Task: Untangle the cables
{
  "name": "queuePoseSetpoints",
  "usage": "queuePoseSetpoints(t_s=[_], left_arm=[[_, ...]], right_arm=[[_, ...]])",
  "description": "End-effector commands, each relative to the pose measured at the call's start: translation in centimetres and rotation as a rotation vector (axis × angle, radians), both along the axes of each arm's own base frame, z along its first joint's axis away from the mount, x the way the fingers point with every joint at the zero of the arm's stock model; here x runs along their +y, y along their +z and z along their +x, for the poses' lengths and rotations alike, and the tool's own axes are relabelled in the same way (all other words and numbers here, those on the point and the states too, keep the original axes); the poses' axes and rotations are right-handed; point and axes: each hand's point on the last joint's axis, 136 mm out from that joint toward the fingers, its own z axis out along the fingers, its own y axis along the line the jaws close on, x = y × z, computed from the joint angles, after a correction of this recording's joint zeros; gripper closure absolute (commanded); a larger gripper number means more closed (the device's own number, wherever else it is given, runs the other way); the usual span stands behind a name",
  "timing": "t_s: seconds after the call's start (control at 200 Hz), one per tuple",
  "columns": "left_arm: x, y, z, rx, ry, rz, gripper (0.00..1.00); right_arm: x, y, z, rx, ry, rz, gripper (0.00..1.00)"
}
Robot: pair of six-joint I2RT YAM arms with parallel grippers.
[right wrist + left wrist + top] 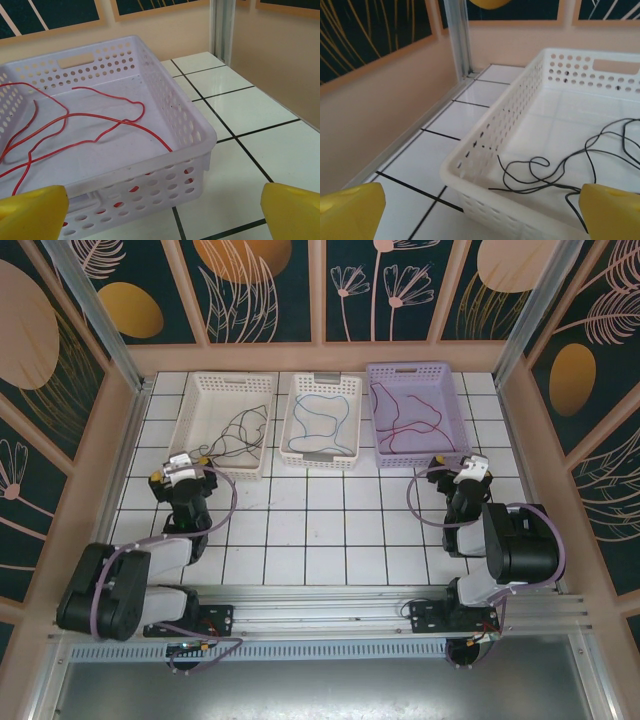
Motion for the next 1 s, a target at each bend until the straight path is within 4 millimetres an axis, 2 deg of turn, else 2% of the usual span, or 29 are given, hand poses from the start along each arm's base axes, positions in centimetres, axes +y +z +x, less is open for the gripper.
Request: queuePoseSetpoints(t_s=[0.0, 0.045, 0.105, 0.18, 0.28, 0.335, 0.385, 0.43, 0.48, 0.535, 0.571, 0.666, 0.996], left_arm=[[-1.4, 1.6, 2.7, -0.050, -0.065, -0.082, 0.01], [-2.0, 1.1, 3.5, -0.015, -0.097, -0.073, 0.01], [-1.7, 0.9, 3.4, -0.016, -0.078, -0.074, 0.02], [-2.2, 1.6, 3.5, -0.005, -0.101, -0.038, 0.01], [-0.5, 2.1, 2.0, -0.083, -0.028, 0.028, 0.01], [-1.5, 2.7, 1.8, -0.144, -0.127, 0.027, 0.01], [-1.9, 1.9, 2.3, -0.136, -0.160, 0.029, 0.01], [-1.1, 1.8, 2.9, -0.139, -0.150, -0.006, 0.01], [-0.2, 0.7, 3.3, -0.110, -0.175, -0.073, 0.01], [-0.7, 0.1, 3.2, -0.105, -0.221, -0.076, 0.01], [-0.6, 0.5, 2.9, -0.147, -0.217, -0.068, 0.01], [0.1, 0.3, 3.0, -0.131, -0.175, -0.079, 0.01], [0.1, 0.5, 2.6, -0.141, -0.175, -0.077, 0.01]], right_arm=[[0.4, 1.4, 0.7, -0.055, 0.017, 0.002, 0.01], [0.4, 1.5, 0.6, -0.056, 0.016, 0.002, 0.01], [0.4, 1.5, 0.7, -0.056, 0.016, 0.002, 0.01], [0.3, 1.5, 0.6, -0.055, 0.014, 0.001, 0.01], [0.3, 1.5, 0.7, -0.058, 0.014, 0.001, 0.01], [0.4, 1.5, 0.6, -0.056, 0.016, 0.001, 0.01], [0.4, 1.5, 0.7, -0.056, 0.016, 0.002, 0.01], [0.4, 1.5, 0.7, -0.056, 0.017, 0.001, 0.01], [0.4, 1.5, 0.6, -0.056, 0.017, 0.001, 0.01], [0.4, 1.5, 0.7, -0.057, 0.016, 0.001, 0.01], [0.4, 1.5, 0.6, -0.056, 0.017, 0.001, 0.01], [0.4, 1.5, 0.6, -0.056, 0.016, 0.001, 0.01], [0.4, 1.5, 0.7, -0.055, 0.016, 0.001, 0.01]])
